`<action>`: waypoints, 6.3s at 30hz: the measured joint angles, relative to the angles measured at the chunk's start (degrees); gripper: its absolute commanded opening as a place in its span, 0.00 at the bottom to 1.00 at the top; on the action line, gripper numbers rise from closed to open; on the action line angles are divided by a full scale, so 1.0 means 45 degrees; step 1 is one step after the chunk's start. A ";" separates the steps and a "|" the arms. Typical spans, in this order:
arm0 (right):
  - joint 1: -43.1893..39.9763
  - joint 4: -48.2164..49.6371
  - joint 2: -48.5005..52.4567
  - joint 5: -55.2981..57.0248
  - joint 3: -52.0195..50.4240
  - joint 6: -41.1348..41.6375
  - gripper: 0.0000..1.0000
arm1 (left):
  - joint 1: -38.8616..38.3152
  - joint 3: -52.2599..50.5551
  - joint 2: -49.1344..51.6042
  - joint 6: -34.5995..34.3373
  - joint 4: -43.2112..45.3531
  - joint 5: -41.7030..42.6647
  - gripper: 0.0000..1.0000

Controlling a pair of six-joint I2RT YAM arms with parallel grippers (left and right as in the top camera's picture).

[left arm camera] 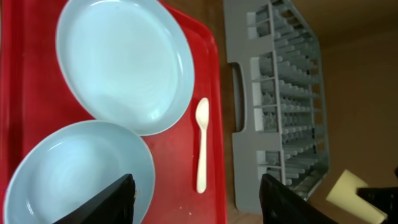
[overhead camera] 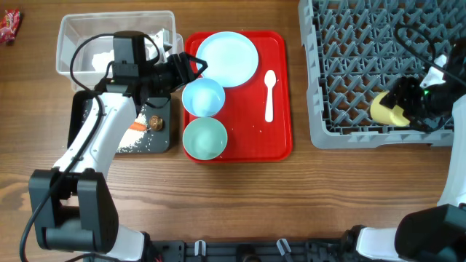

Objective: Sort waste into correct bins and load items into the dishwasher rack

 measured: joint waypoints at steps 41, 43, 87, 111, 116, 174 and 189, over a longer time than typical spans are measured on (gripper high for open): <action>0.0000 0.1195 0.2735 0.1574 0.0005 0.0816 0.96 | 0.0000 0.0000 0.0000 0.0636 -0.1205 -0.2691 0.64; 0.0000 0.1190 0.2735 0.1574 0.0005 0.0816 0.99 | 0.0000 0.0000 0.0000 0.0636 -0.1205 -0.2720 0.64; 0.9073 0.5445 0.7985 0.0777 0.2390 -0.0151 0.46 | 0.0000 0.0005 -0.2506 0.2050 -0.2205 -0.1268 1.00; 0.9073 0.5761 0.8675 0.1384 0.2390 -0.0597 0.04 | 0.0000 0.0005 -0.2506 0.2050 -0.2293 -0.0821 1.00; 0.9020 0.5459 0.8670 0.1360 0.2399 -0.0520 0.04 | 0.0000 0.0010 -0.2506 0.2050 -0.2390 -0.0792 1.00; -0.2263 0.5013 0.1948 0.2968 -0.1413 0.8490 1.00 | 0.0000 0.0005 -0.2506 0.2055 -0.2370 -0.0797 1.00; 0.4974 0.7679 0.0340 -0.0942 0.0311 0.3449 1.00 | 0.0000 0.0005 -0.2506 0.2059 -0.1928 -0.0831 1.00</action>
